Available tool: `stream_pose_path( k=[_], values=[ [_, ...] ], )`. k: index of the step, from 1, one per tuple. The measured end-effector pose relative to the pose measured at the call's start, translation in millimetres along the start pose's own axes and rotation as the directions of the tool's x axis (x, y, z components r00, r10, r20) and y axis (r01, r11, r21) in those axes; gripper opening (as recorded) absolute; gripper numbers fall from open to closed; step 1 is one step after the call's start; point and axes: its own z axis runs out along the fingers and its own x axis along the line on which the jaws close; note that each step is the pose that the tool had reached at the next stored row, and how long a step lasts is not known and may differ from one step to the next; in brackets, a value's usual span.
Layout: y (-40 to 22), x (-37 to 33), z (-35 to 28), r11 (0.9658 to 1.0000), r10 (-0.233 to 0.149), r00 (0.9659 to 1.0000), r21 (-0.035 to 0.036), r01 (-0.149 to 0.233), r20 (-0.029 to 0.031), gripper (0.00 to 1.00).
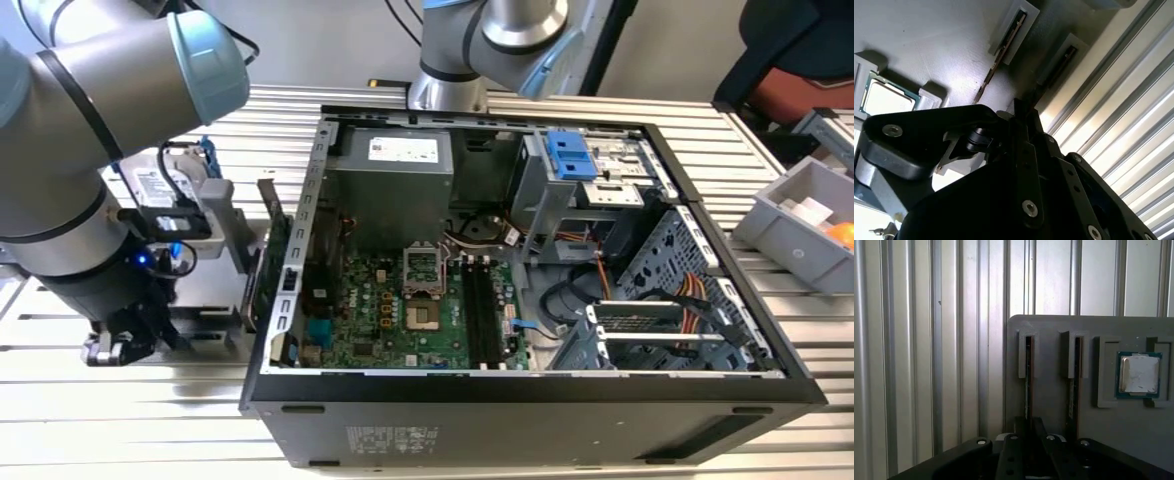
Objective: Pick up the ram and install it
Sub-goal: 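Pick up the ram and move it above insertion slot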
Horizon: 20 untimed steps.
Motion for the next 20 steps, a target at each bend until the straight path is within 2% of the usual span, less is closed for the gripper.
stream_pose_path(
  k=[20],
  values=[
    [0.0, 0.1, 2.0, 1.0, 0.0, 1.0, -0.0001, 0.0, -0.0001, 0.0]
  ],
)
